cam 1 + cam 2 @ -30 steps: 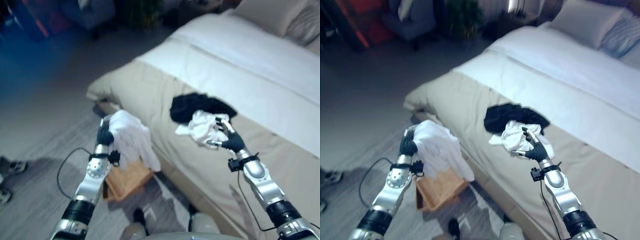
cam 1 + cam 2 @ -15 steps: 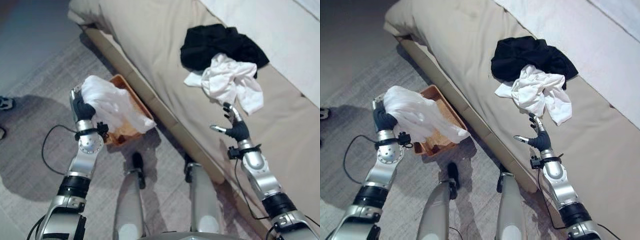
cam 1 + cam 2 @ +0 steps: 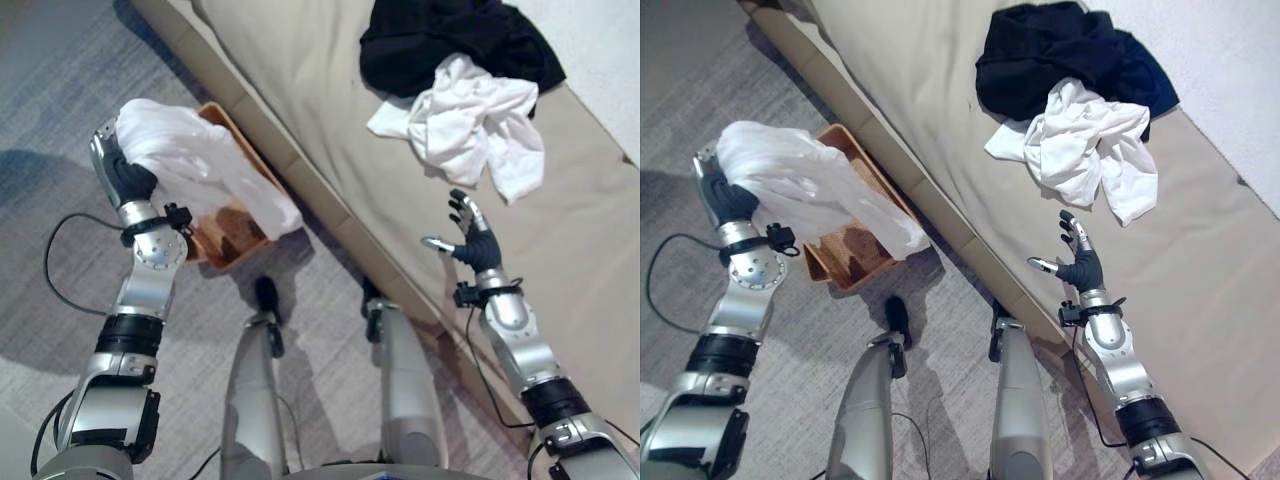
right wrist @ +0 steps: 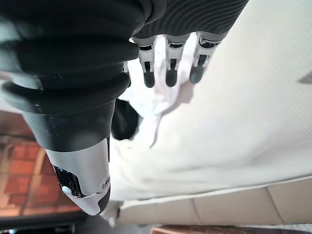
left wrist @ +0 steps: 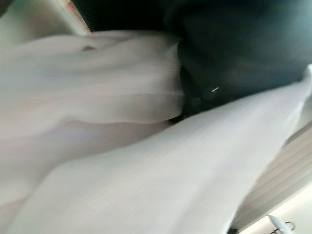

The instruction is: Pick up clothes into the bucket

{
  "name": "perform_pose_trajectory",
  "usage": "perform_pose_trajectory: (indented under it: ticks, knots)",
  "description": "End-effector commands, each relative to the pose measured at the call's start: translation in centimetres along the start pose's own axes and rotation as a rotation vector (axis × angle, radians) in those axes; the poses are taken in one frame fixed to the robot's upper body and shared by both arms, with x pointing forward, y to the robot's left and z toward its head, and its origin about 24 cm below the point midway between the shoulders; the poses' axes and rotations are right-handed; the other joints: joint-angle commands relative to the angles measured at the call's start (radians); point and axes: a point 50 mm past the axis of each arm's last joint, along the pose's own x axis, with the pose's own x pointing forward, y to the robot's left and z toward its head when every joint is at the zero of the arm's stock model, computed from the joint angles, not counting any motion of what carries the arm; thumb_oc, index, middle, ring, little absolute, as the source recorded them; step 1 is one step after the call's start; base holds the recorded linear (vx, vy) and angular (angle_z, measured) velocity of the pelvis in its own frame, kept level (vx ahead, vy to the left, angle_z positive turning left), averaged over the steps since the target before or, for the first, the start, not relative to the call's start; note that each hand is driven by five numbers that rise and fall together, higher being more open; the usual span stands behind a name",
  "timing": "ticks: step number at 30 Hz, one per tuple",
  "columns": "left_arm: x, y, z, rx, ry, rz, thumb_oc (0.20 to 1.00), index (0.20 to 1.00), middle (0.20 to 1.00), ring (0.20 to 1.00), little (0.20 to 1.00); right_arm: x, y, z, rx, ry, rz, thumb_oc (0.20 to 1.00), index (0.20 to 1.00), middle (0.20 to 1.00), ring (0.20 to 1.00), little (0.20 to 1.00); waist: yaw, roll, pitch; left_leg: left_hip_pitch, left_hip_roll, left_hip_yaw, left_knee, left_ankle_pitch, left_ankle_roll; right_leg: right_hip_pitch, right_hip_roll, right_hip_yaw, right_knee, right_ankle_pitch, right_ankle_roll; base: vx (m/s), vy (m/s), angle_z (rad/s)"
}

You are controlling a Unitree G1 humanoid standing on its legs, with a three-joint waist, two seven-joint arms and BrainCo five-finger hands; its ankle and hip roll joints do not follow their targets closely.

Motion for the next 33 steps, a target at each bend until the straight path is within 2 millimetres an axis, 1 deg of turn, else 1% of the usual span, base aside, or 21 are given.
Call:
perform_pose_trajectory:
  ticks: [1, 3, 4, 5, 10, 13, 16, 19, 23, 26, 31, 32, 33]
  knots:
    - [1.8, 0.8, 1.4, -0.018, -0.061, 0.083, 0.2, 0.2, 0.2, 0.2, 0.2, 0.0, -0.2, 2.8, 0.05, -0.163, -0.015, 1.0, 1.0, 1.0, 1.0, 1.0, -0.003, 0.003, -0.056, -0.054, -0.001, -0.05, 0.026, -0.03, 0.006, -0.034, -0.009, 0.041, -0.03, 0.097, 0.062, -0.03, 0.006, -0.06]
    - [2.5, 0.5, 1.6, -0.007, -0.058, 0.086, 0.2, 0.2, 0.2, 0.2, 0.2, 0.1, -0.3, 3.3, 0.053, -0.187, -0.025, 1.0, 1.0, 1.0, 1.0, 1.0, -0.011, 0.001, -0.056, -0.099, 0.001, -0.053, 0.046, -0.033, 0.007, -0.073, -0.008, 0.045, -0.017, 0.098, 0.062, -0.02, 0.001, -0.02]
    - [2.5, 0.5, 1.6, -0.007, -0.059, 0.085, 0.2, 0.2, 0.2, 0.2, 0.2, 0.1, -0.3, 3.3, 0.053, -0.187, -0.025, 1.0, 1.0, 1.0, 1.0, 1.0, -0.011, 0.001, -0.056, -0.1, 0.001, -0.053, 0.047, -0.033, 0.007, -0.074, -0.008, 0.045, -0.017, 0.098, 0.062, 0.0, 0.0, 0.0]
    - [3.1, 0.3, 2.0, 0.013, -0.072, 0.081, 0.2, 0.2, 0.2, 0.2, 0.2, 0.2, -0.4, 4.1, 0.061, -0.222, -0.028, 1.0, 1.0, 1.0, 1.0, 1.0, -0.019, 0.001, -0.052, -0.142, 0.003, -0.057, 0.062, -0.034, 0.007, -0.116, -0.006, 0.053, -0.007, 0.101, 0.062, 0.0, 0.0, 0.0]
    - [4.1, 0.5, 1.9, 0.079, -0.061, 0.098, 0.2, 0.2, 0.2, 0.2, 0.2, 0.2, -0.5, 5.2, 0.065, -0.276, -0.034, 1.0, 1.0, 1.0, 1.0, 1.0, -0.033, -0.003, -0.053, -0.242, 0.011, -0.065, 0.1, -0.036, 0.008, -0.21, 0.004, 0.065, 0.023, 0.104, 0.064, 0.0, 0.011, -0.01]
    - [4.3, 0.3, 1.4, 0.087, -0.014, 0.108, 0.2, 0.2, 0.2, 0.2, 0.2, 0.1, -0.6, 5.6, 0.085, -0.294, -0.049, 1.0, 1.0, 1.0, 1.0, 1.0, -0.042, -0.005, -0.06, -0.292, 0.009, -0.065, 0.122, -0.04, 0.012, -0.264, 0.009, 0.073, 0.041, 0.106, 0.065, 0.01, 0.007, -0.07]
    - [4.6, 0.3, 0.0, 0.13, 0.065, 0.106, 0.2, 0.2, 0.2, 0.2, 0.2, -0.1, -0.6, 5.8, 0.107, -0.307, -0.05, 1.0, 1.0, 1.0, 1.0, 1.0, -0.054, -0.007, -0.071, -0.336, 0.007, -0.069, 0.151, -0.046, 0.014, -0.308, 0.013, 0.076, 0.065, 0.102, 0.062, 0.0, 0.004, -0.02]
    - [4.5, 0.2, -0.3, 0.137, 0.088, 0.095, 0.2, 0.2, 0.2, 0.2, 0.2, -0.3, -0.7, 6.0, 0.105, -0.312, -0.047, 1.0, 1.0, 1.0, 1.0, 1.0, -0.058, -0.006, -0.082, -0.356, 0.006, -0.07, 0.167, -0.05, 0.014, -0.332, 0.016, 0.079, 0.082, 0.096, 0.059, 0.0, 0.005, -0.01]
    - [4.4, 0.0, -1.3, 0.172, 0.148, 0.044, 0.2, 0.2, 0.2, 0.2, 0.2, -0.8, -1.2, 5.9, 0.098, -0.309, -0.041, 1.0, 1.0, 1.0, 1.0, 1.0, -0.064, -0.004, -0.104, -0.384, 0.005, -0.075, 0.187, -0.055, 0.015, -0.364, 0.025, 0.081, 0.101, 0.088, 0.055, 0.0, 0.0, 0.0]
    - [4.9, -0.1, -1.1, 0.183, 0.158, 0.046, 0.2, 0.2, 0.2, 0.2, 0.2, -0.9, -1.1, 5.9, 0.098, -0.305, -0.032, 1.0, 1.0, 1.0, 1.0, 1.0, -0.068, -0.002, -0.117, -0.403, 0.005, -0.08, 0.195, -0.056, 0.012, -0.383, 0.029, 0.082, 0.105, 0.088, 0.055, 0.0, 0.0, 0.0]
    - [5.4, 0.2, -1.6, 0.207, 0.2, 0.054, 0.2, 0.2, 0.2, 0.2, 0.2, -1.1, -1.2, 6.2, 0.095, -0.32, -0.019, 1.0, 1.0, 1.0, 1.0, 1.0, -0.075, -0.003, -0.134, -0.42, 0.01, -0.082, 0.195, -0.054, 0.011, -0.396, 0.036, 0.083, 0.098, 0.093, 0.056, 0.0, 0.0, 0.0]
    - [5.6, 0.1, -1.2, 0.192, 0.188, 0.047, 0.2, 0.2, 0.2, 0.2, 0.2, -1.1, -1.3, 6.2, 0.095, -0.318, -0.016, 1.0, 1.0, 1.0, 1.0, 1.0, -0.075, -0.002, -0.137, -0.421, 0.01, -0.082, 0.196, -0.054, 0.012, -0.399, 0.036, 0.083, 0.1, 0.094, 0.057, -0.01, 0.003, -0.05]
    - [5.7, 0.2, -1.1, 0.188, 0.182, 0.045, 1.0, 1.0, 1.0, 1.0, 1.0, -1.1, -1.4, 6.2, 0.095, -0.319, -0.02, 1.0, 1.0, 1.0, 1.0, 1.0, -0.074, -0.001, -0.137, -0.421, 0.009, -0.082, 0.197, -0.054, 0.012, -0.4, 0.035, 0.082, 0.099, 0.093, 0.058, -0.01, 0.008, -0.03]
